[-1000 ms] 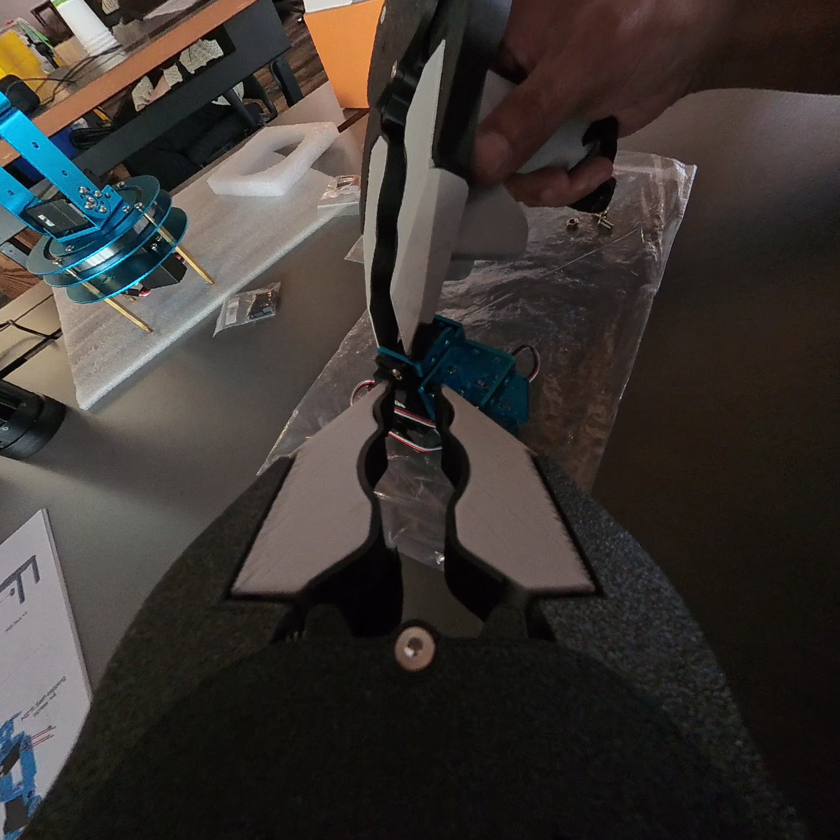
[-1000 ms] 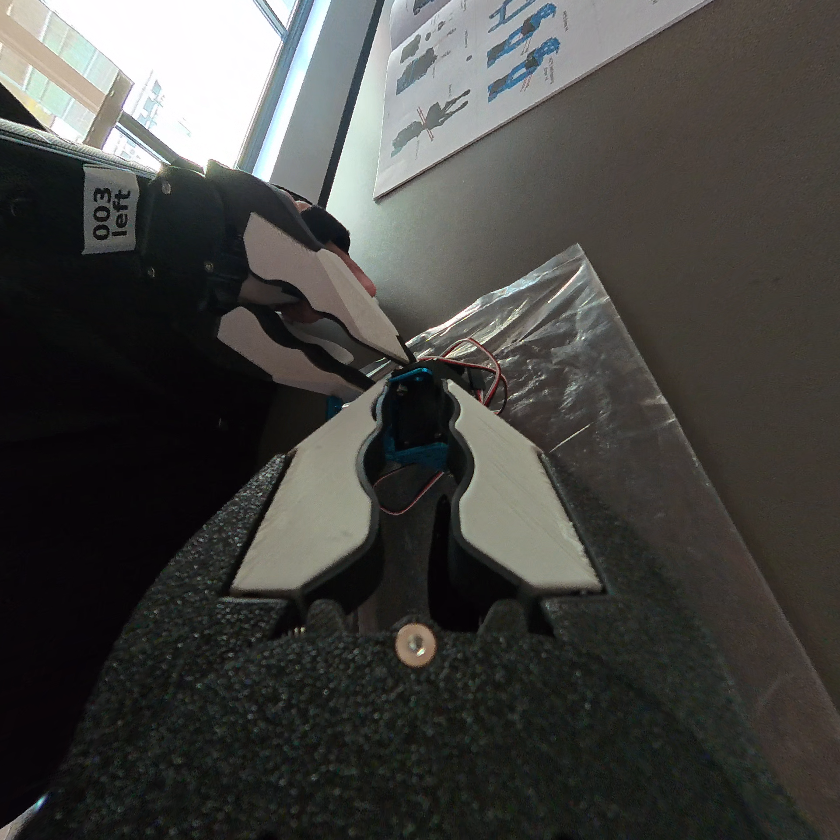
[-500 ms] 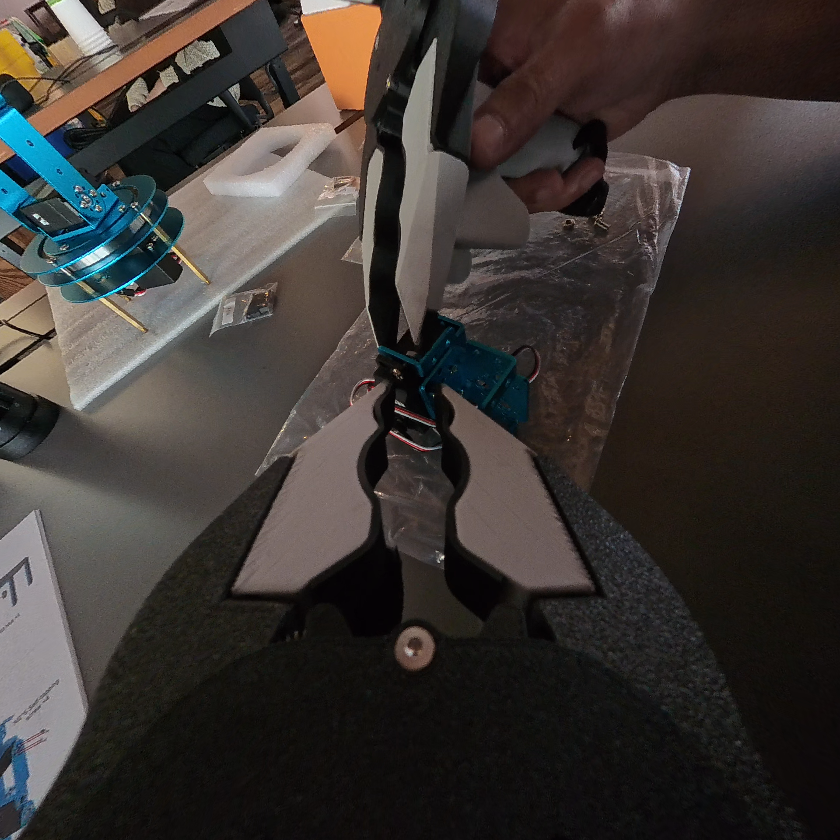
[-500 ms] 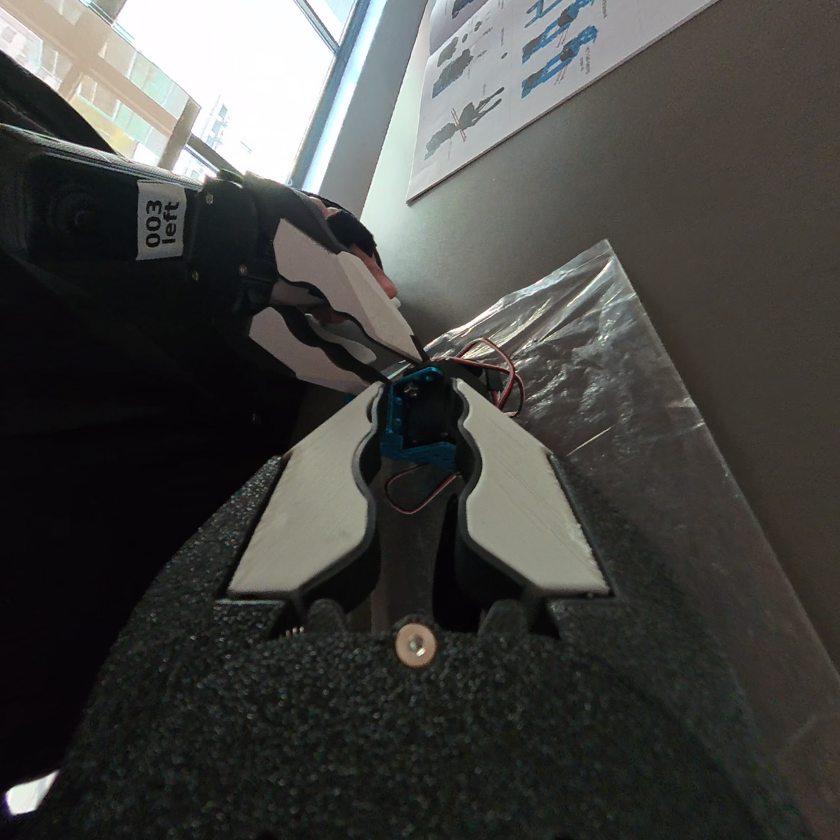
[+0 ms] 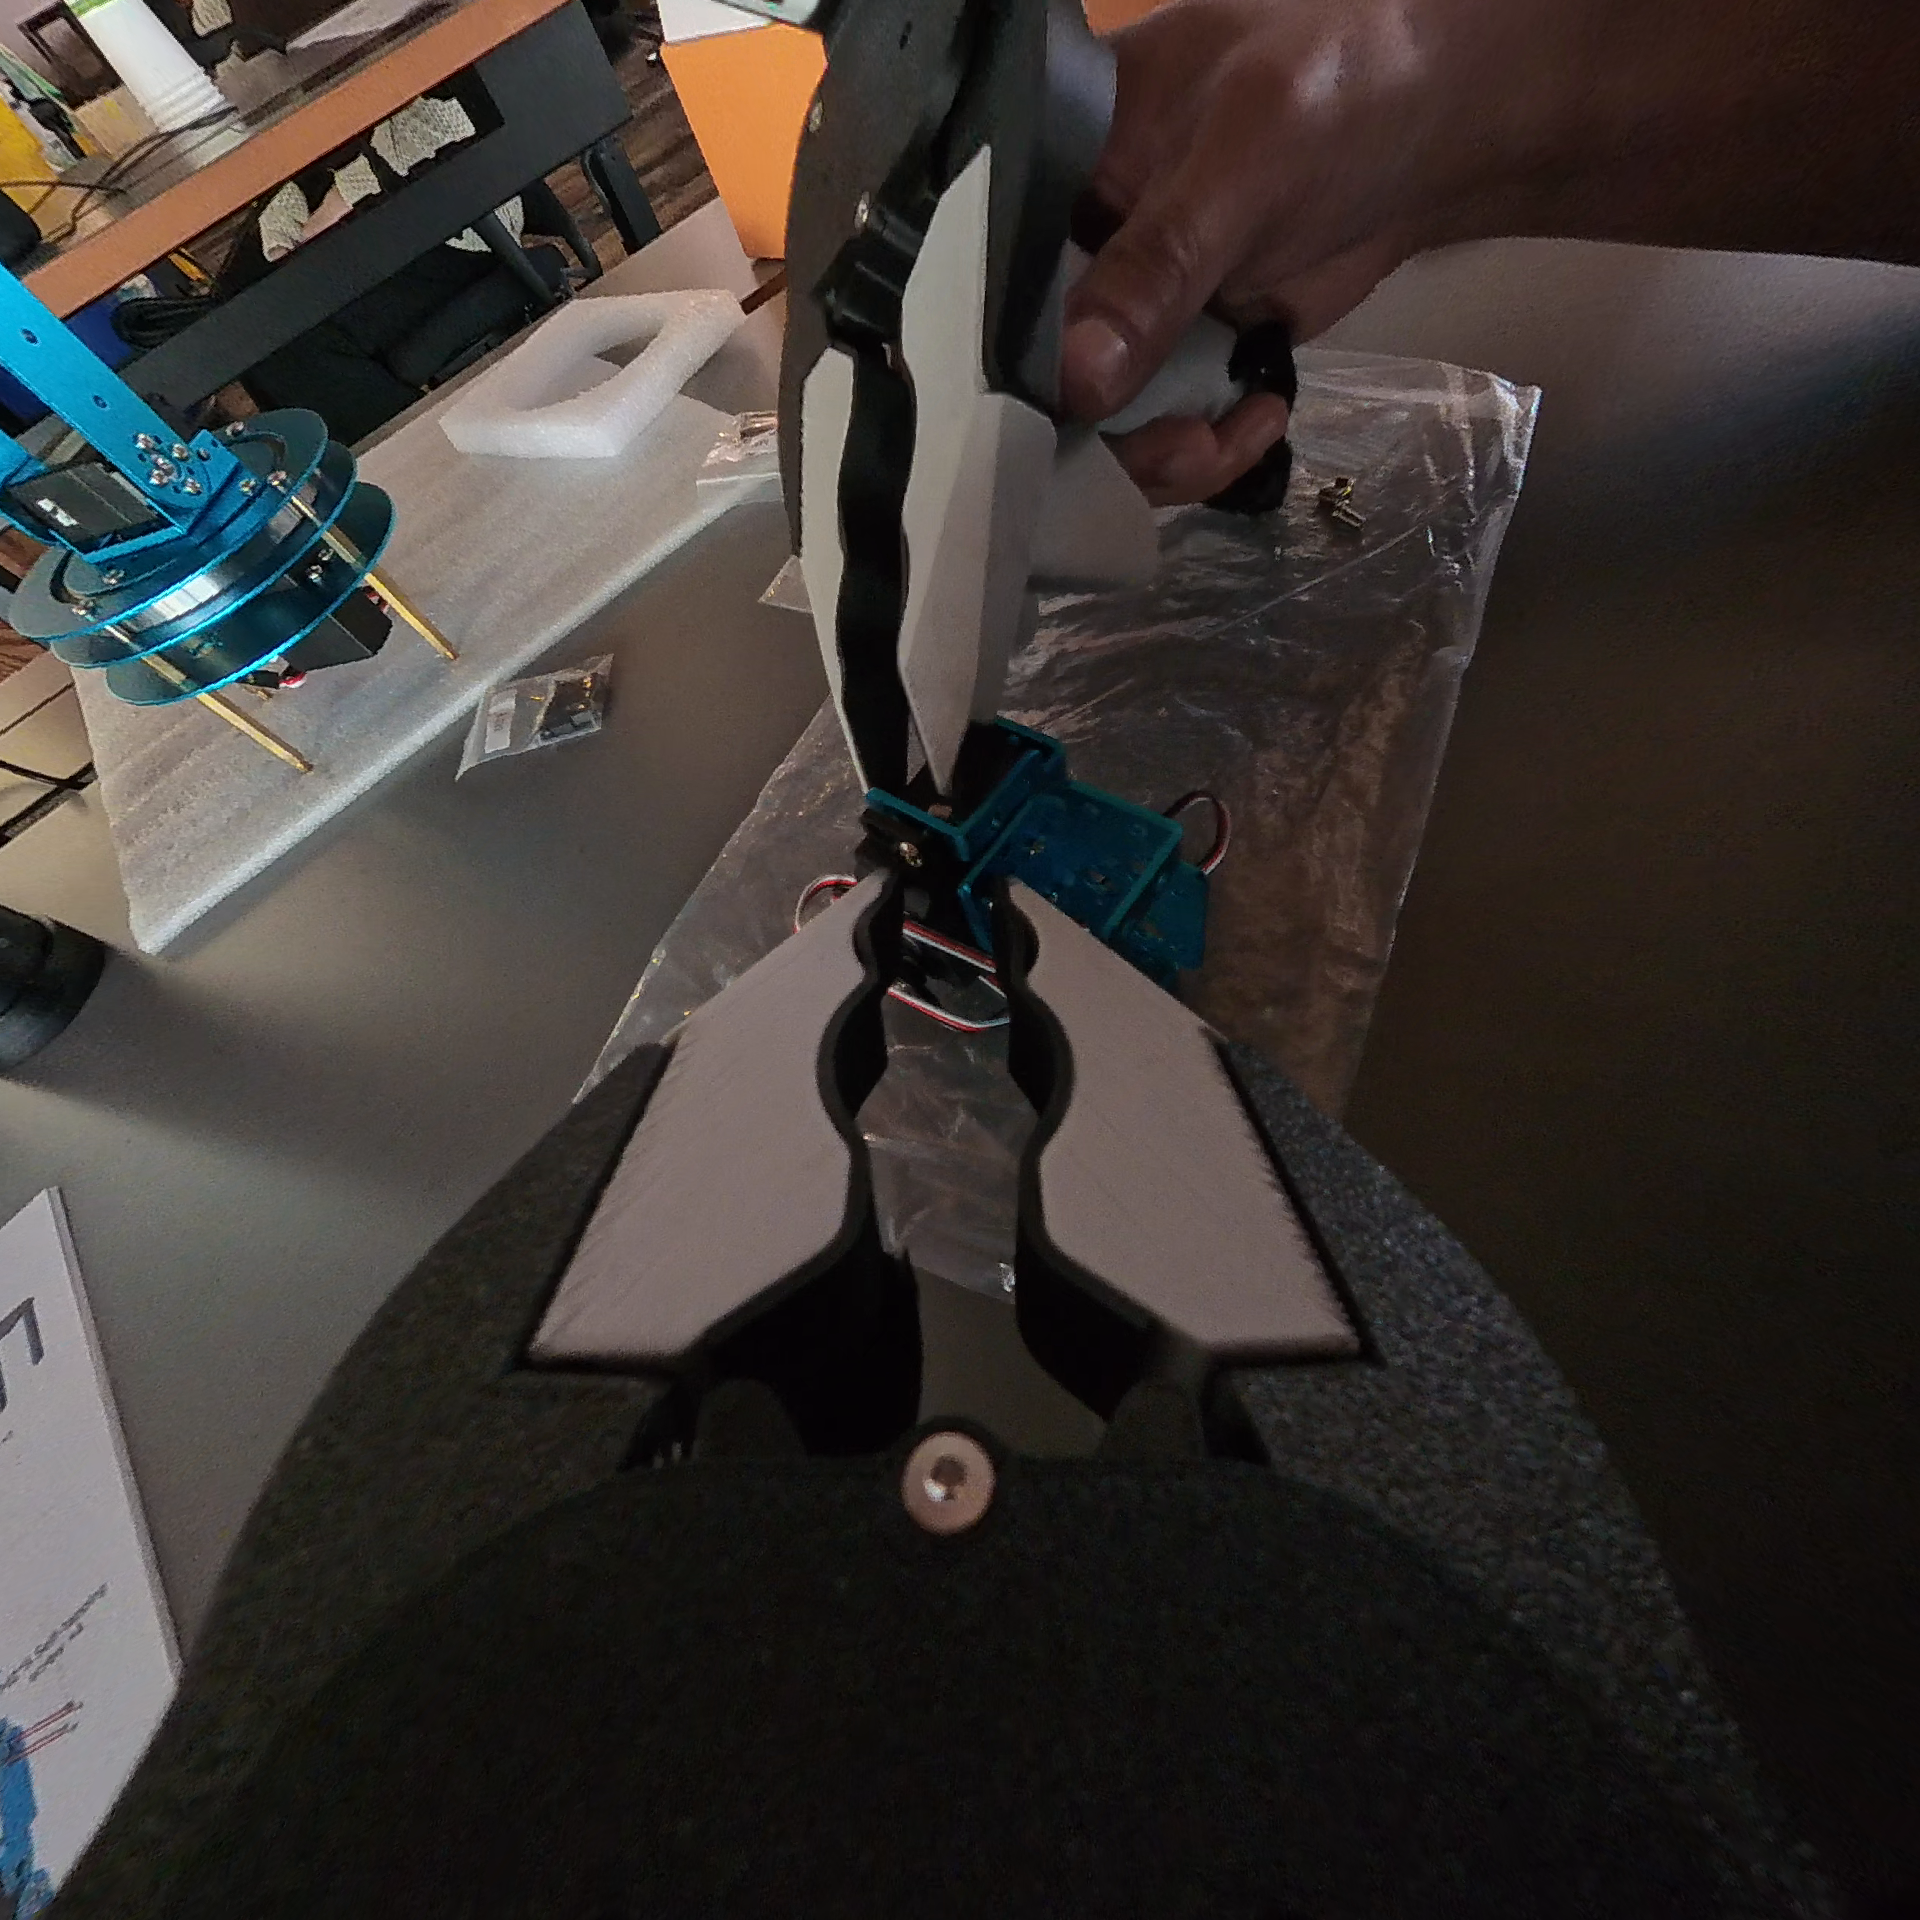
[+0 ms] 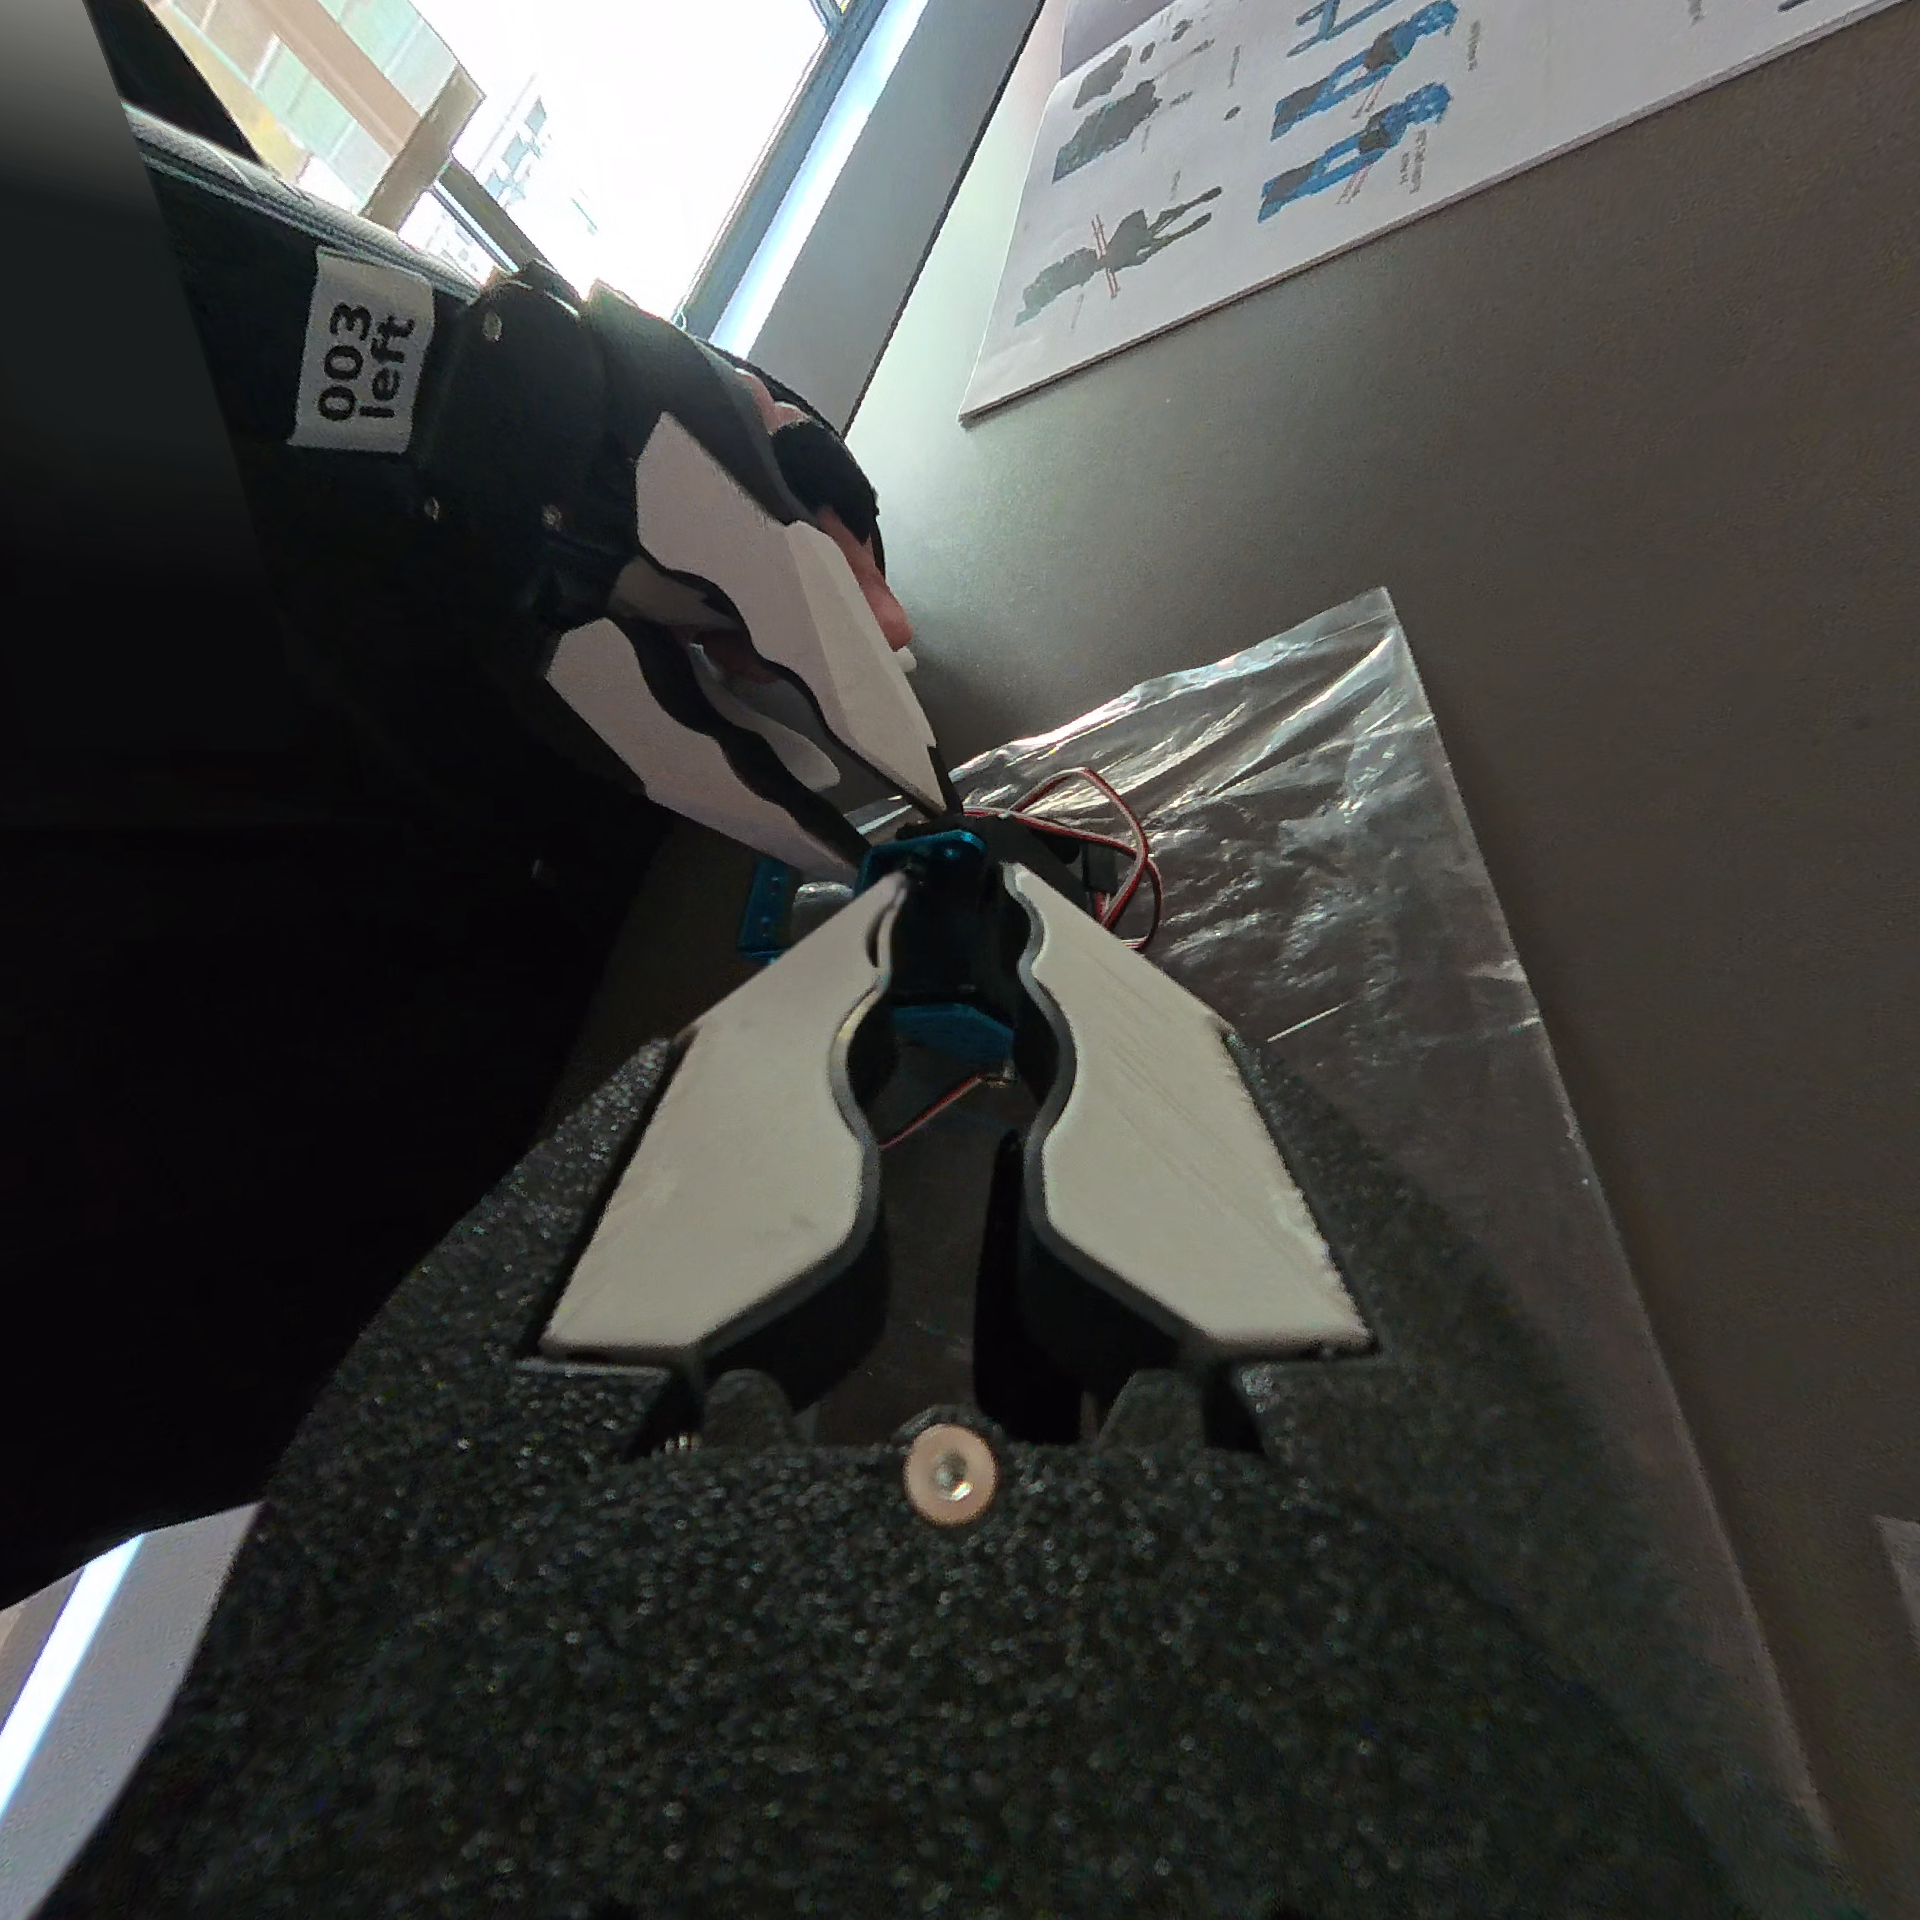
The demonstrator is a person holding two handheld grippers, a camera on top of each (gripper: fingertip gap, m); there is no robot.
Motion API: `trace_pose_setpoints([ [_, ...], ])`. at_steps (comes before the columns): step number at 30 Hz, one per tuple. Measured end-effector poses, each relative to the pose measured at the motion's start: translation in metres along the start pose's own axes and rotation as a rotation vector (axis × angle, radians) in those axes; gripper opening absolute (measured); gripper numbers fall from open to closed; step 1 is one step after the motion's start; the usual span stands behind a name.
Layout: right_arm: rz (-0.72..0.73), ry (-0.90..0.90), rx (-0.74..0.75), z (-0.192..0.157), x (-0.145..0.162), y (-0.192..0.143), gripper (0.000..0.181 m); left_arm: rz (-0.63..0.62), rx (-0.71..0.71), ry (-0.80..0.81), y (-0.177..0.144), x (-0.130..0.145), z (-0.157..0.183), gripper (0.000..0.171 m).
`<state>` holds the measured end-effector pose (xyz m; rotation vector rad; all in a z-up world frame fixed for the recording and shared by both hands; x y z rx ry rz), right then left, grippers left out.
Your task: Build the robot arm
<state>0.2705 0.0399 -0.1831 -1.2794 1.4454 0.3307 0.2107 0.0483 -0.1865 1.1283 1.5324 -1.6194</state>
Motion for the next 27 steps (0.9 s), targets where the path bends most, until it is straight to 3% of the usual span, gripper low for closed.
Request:
trace_pose_setpoints([
  [15, -0.028, -0.045, 0.103, -0.0001, -0.0013, 0.0042, 0.014, -0.012, -0.013, 0.003, -0.0009, 0.0011, -0.0011, 0.017],
  [27, -0.010, 0.007, 0.051, -0.0008, -0.0012, 0.0044, 0.019, -0.010, -0.006, -0.002, -0.0009, 0.0011, -0.0012, 0.016],
])
Point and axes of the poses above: each gripper's, where its closed fingertips meet, y out along the fingers, x out of its underside, z = x × y across the jaws, the point moved 3 cm from there along -y, back along the fingers, and after that the axes turned 14 degrees about -y, right-handed, at the moved point
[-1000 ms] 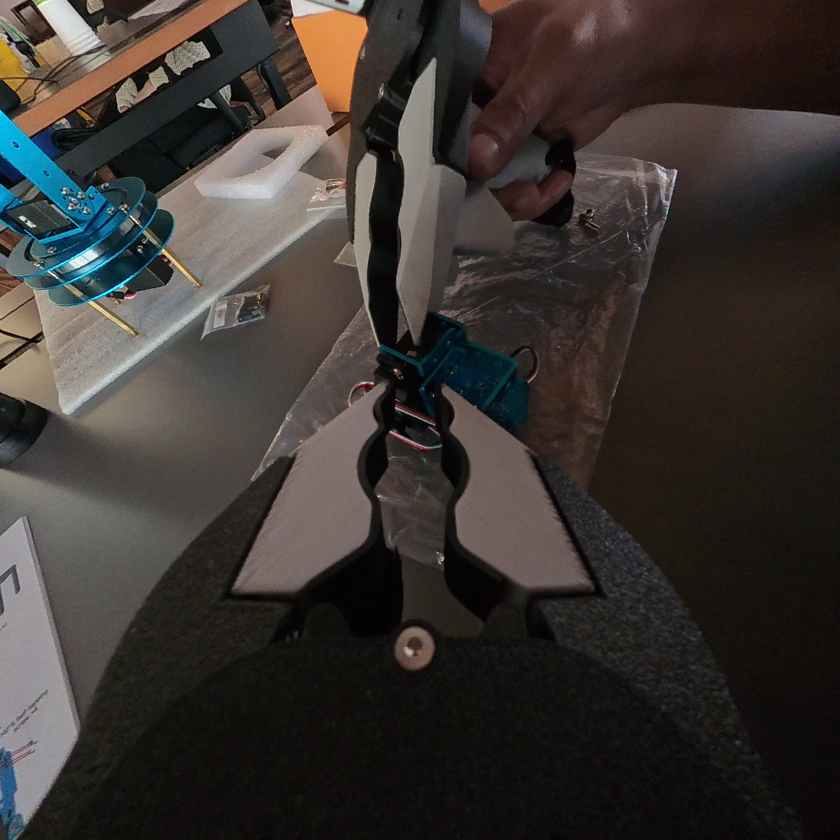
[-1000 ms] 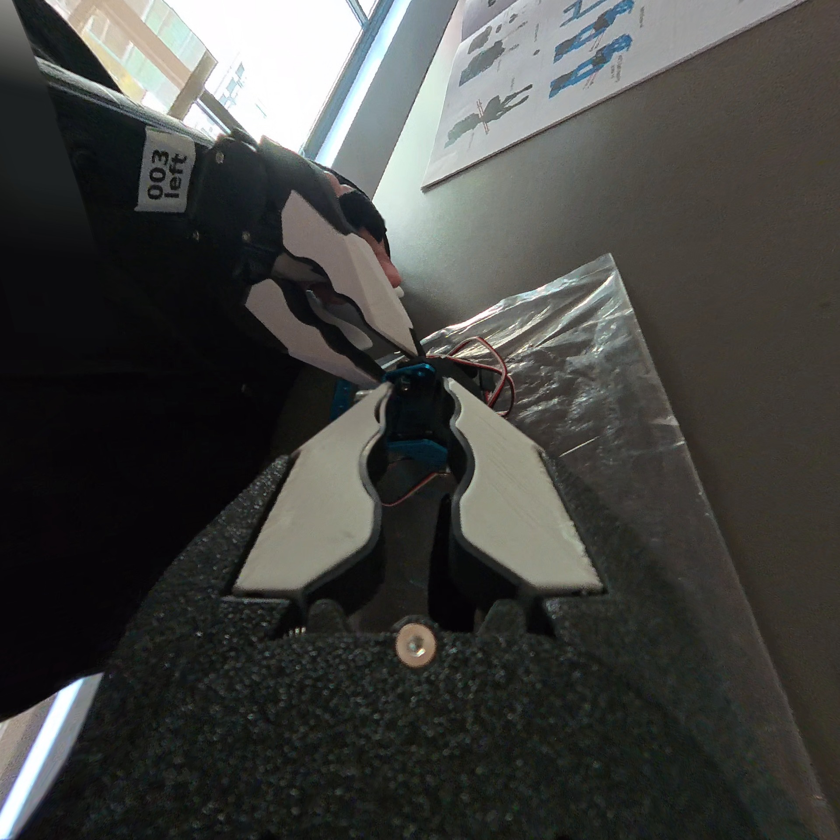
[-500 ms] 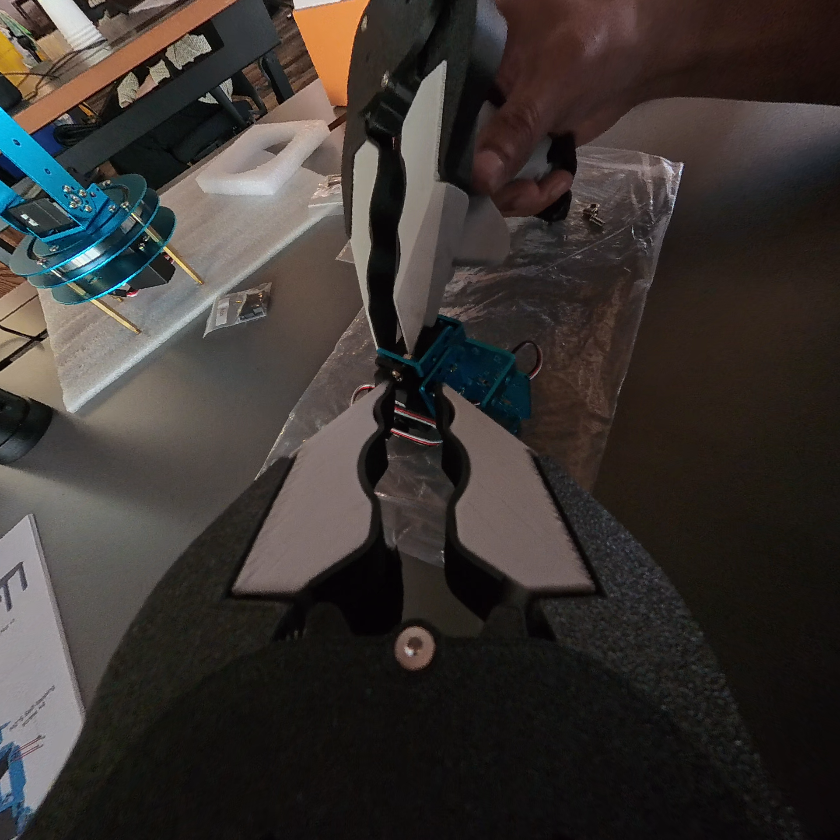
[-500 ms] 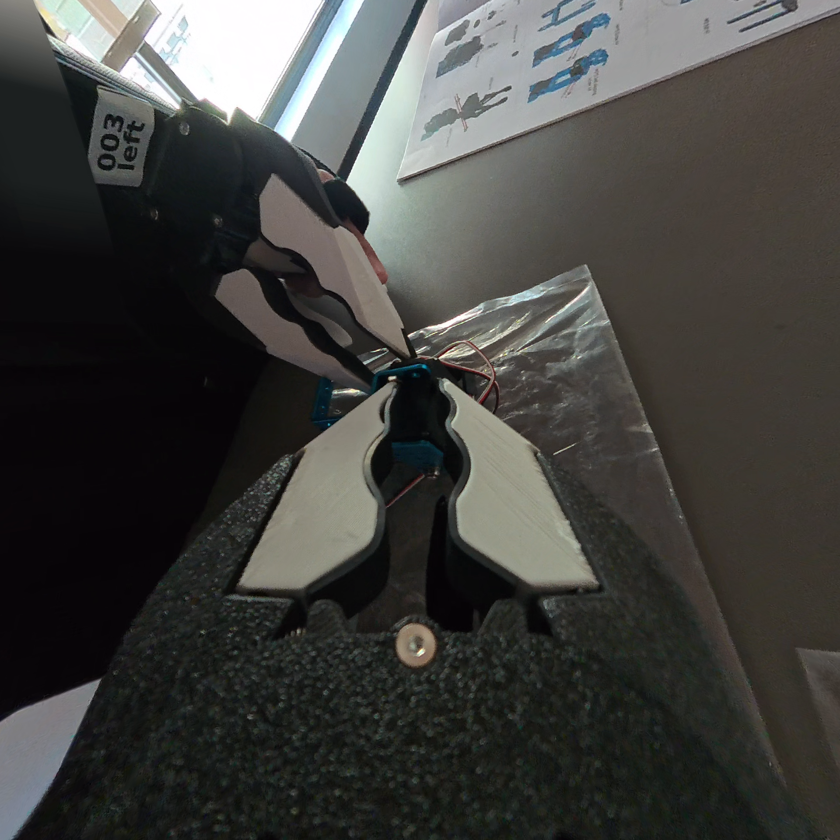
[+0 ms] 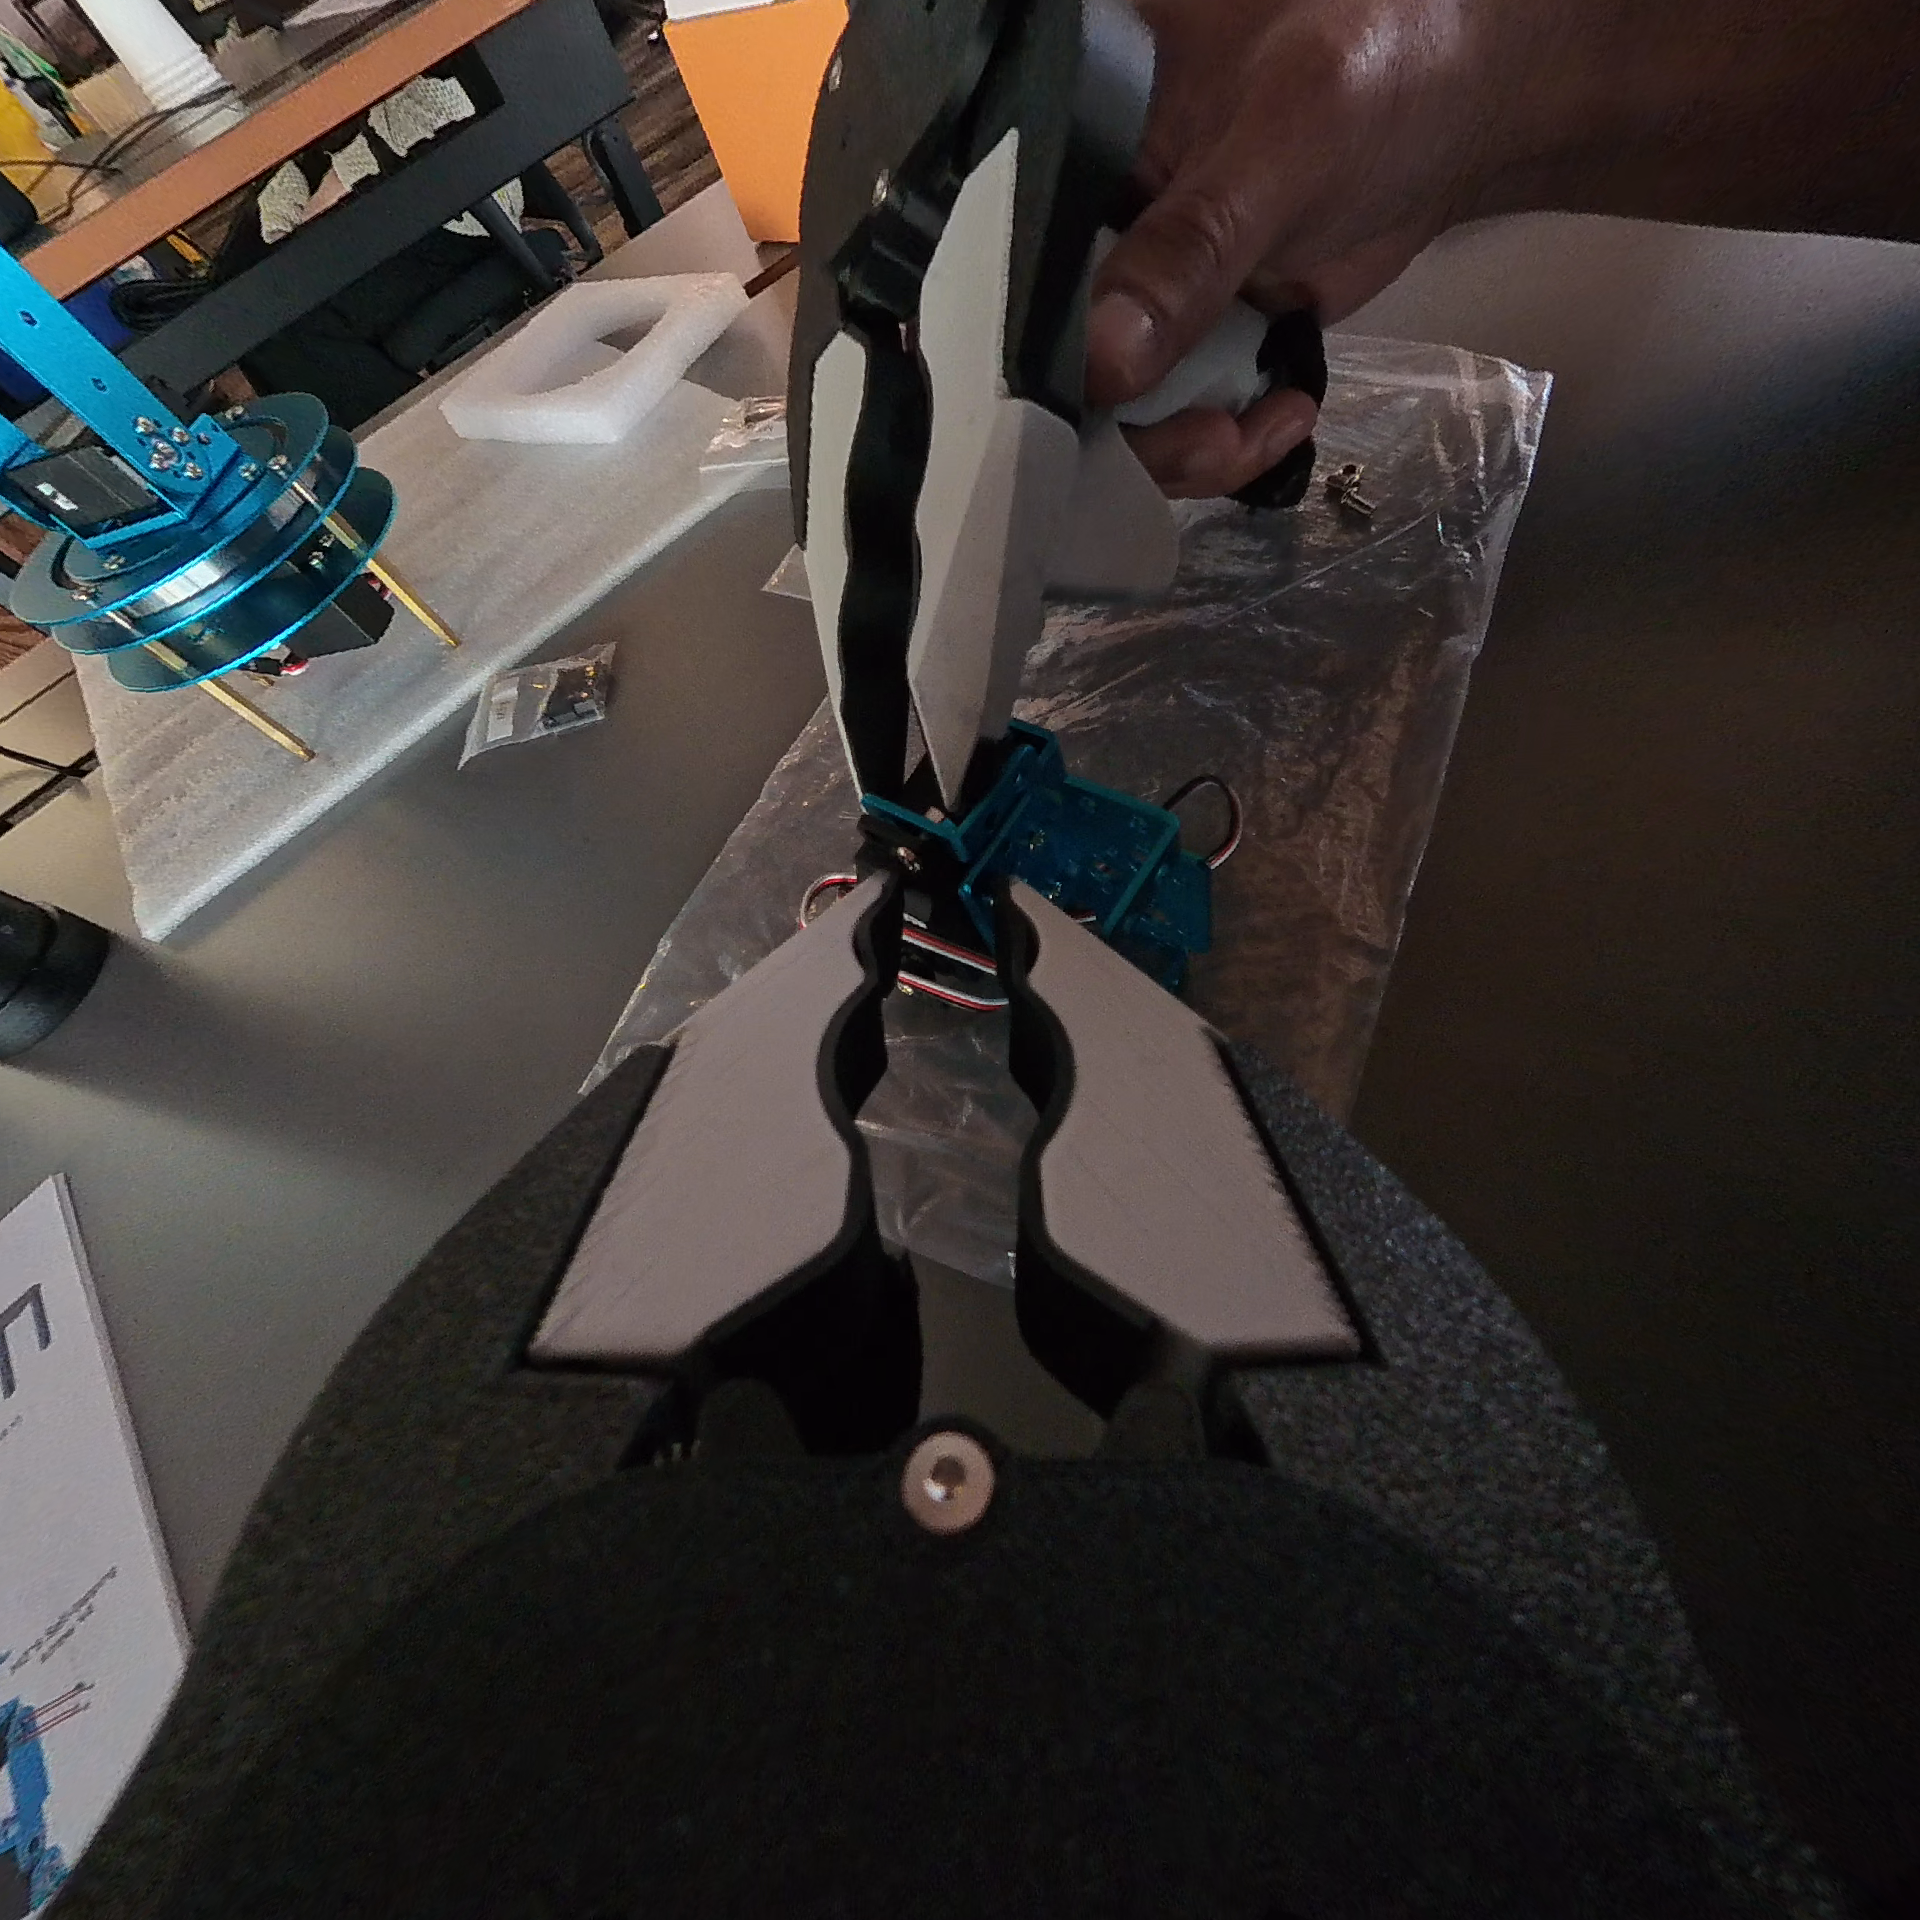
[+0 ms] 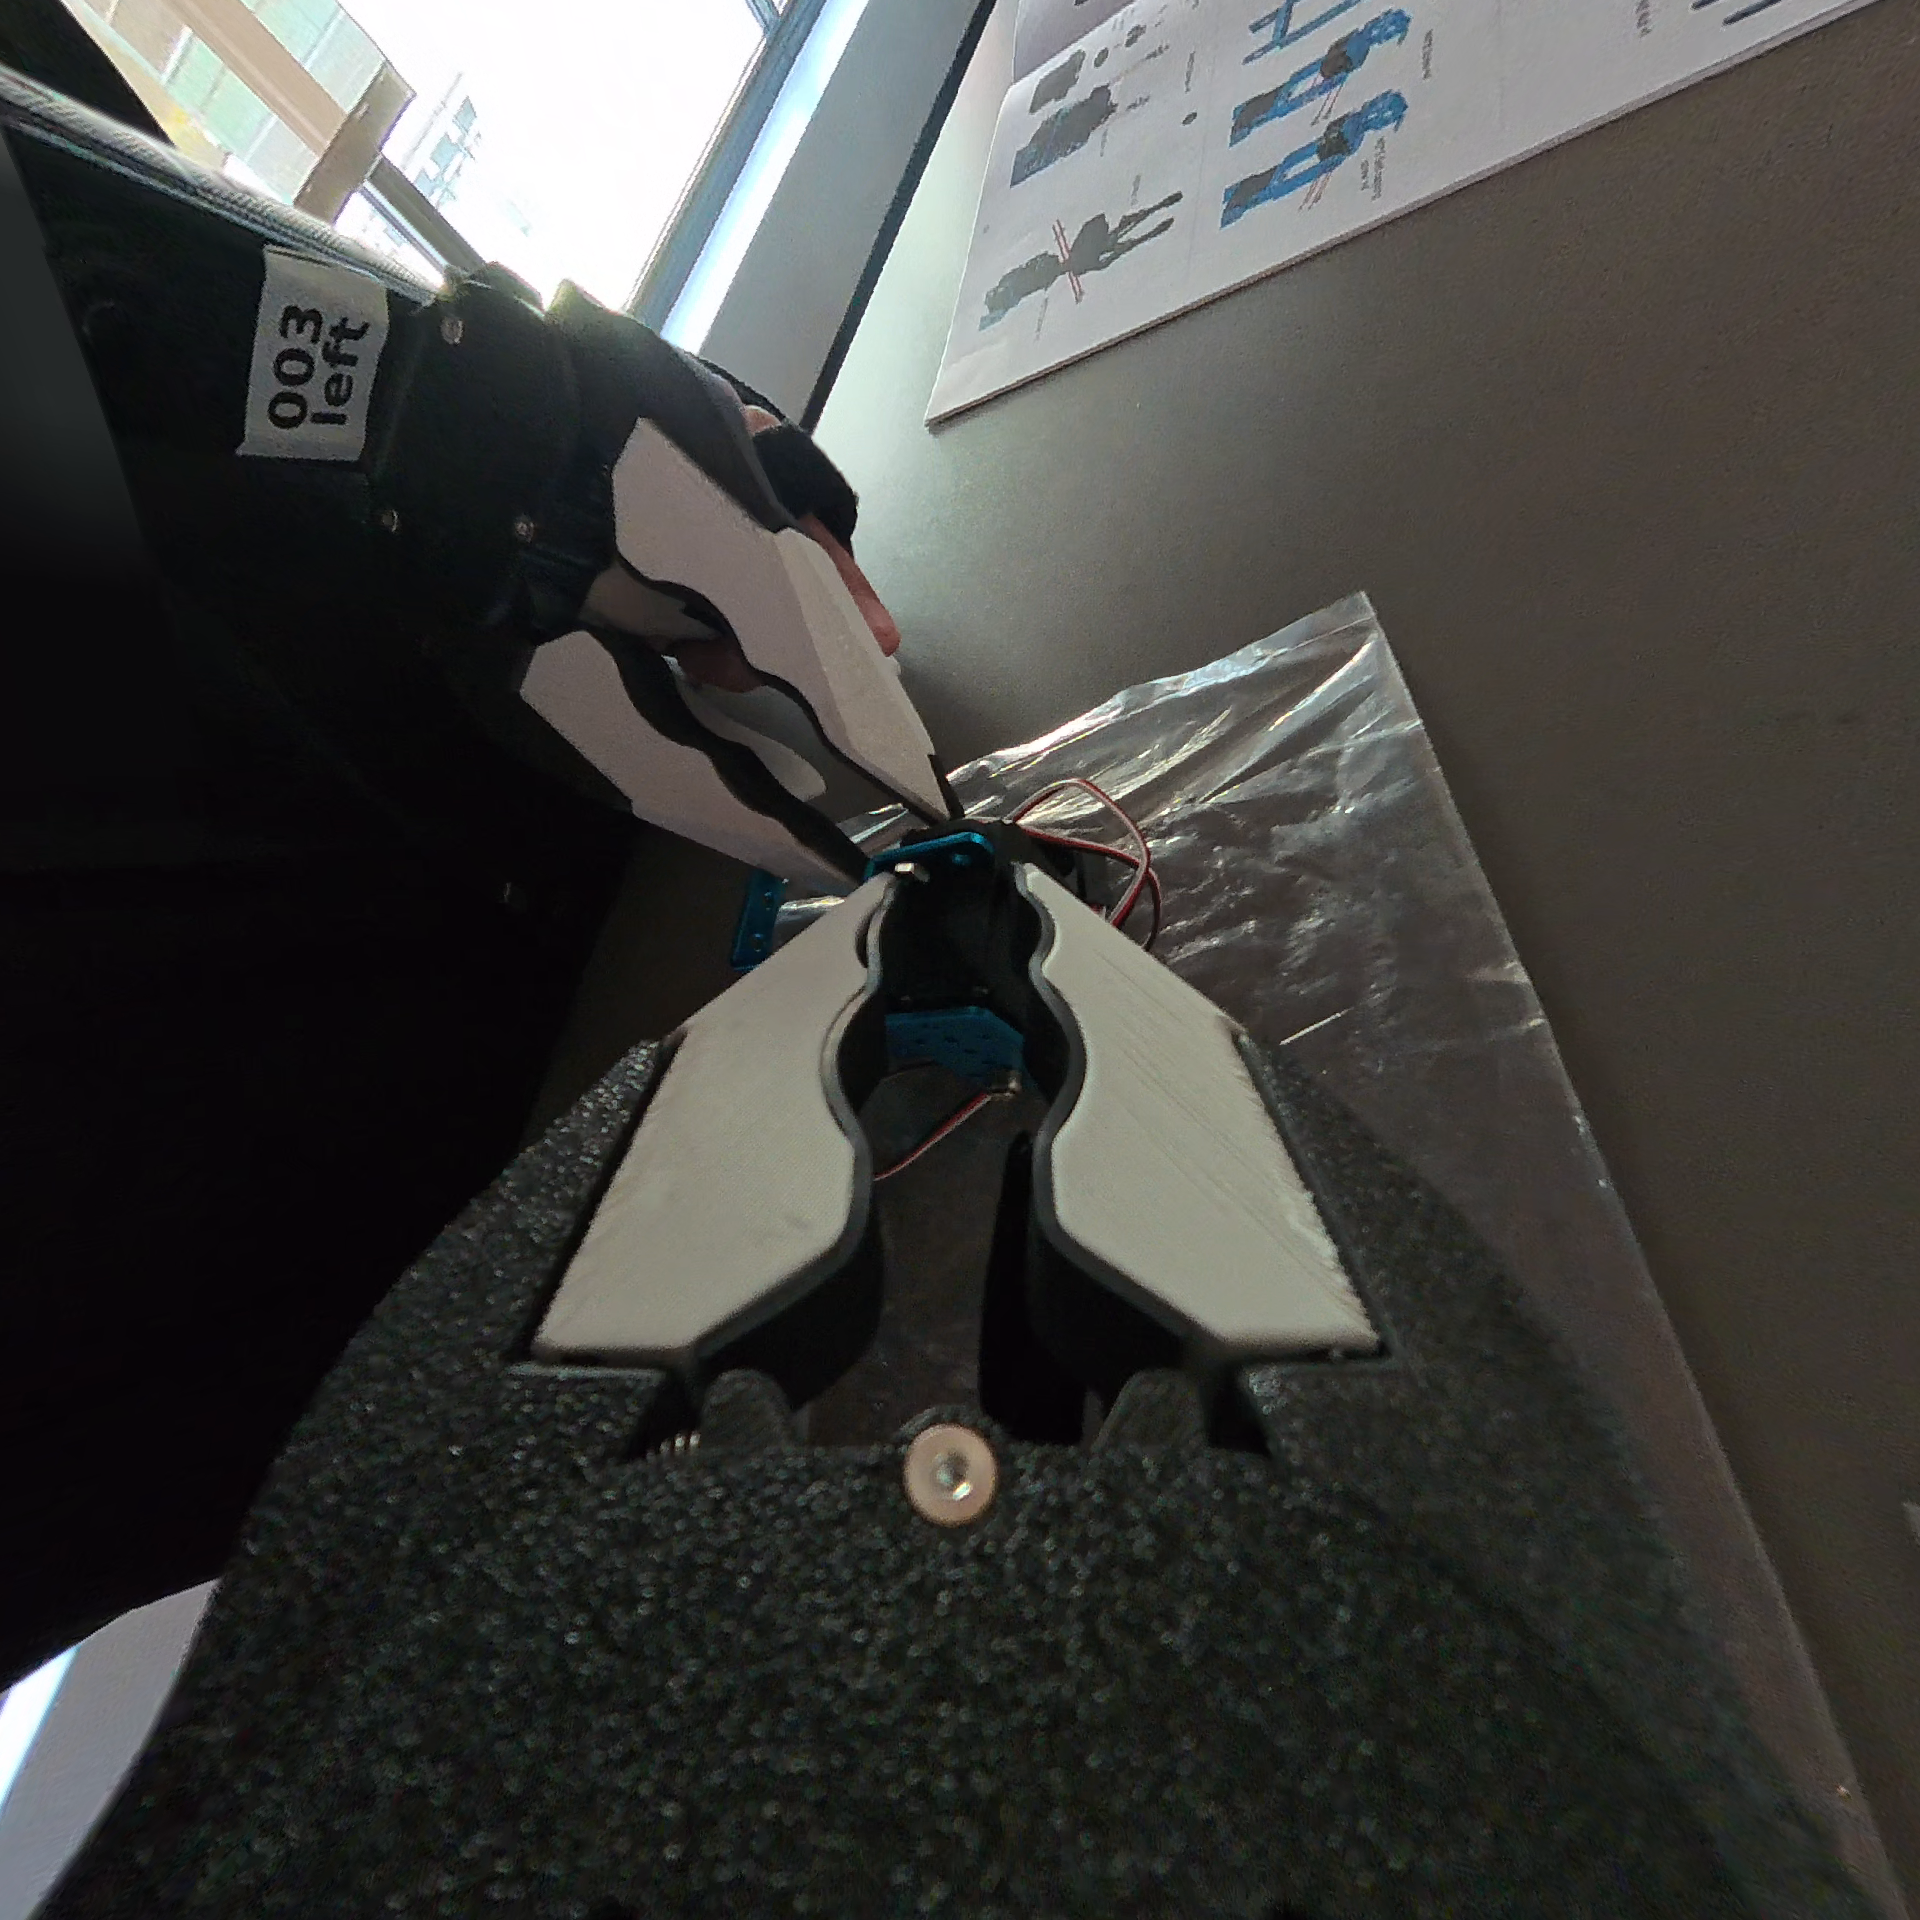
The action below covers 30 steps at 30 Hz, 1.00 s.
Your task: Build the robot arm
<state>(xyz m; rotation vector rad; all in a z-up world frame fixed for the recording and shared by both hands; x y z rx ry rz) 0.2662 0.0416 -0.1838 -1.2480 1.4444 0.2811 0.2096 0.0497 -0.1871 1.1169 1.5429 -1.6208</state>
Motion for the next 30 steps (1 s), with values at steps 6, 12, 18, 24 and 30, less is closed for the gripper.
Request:
trace_pose_setpoints([
  [6, -0.002, 0.050, -0.013, 0.0007, 0.0001, -0.0003, 0.020, 0.000, 0.000, 0.002, 0.0003, -0.0002, -0.0001, 0.016],
  [12, 0.017, 0.102, -0.044, 0.0009, 0.0003, -0.0007, 0.020, 0.001, -0.002, 0.005, 0.0007, -0.0003, 0.0003, 0.017],
  [18, 0.011, 0.084, -0.037, 0.0011, 0.0004, -0.0004, 0.021, 0.000, -0.002, 0.006, 0.0008, -0.0001, -0.0002, 0.016],
  [24, -0.013, -0.024, 0.000, 0.0049, 0.0036, -0.0003, 0.024, 0.002, -0.009, 0.025, 0.0015, -0.0002, -0.0009, 0.016],
  [30, -0.028, -0.040, 0.014, 0.0051, 0.0034, -0.0019, 0.025, 0.004, -0.006, 0.022, 0.0015, -0.0004, -0.0009, 0.015],
])
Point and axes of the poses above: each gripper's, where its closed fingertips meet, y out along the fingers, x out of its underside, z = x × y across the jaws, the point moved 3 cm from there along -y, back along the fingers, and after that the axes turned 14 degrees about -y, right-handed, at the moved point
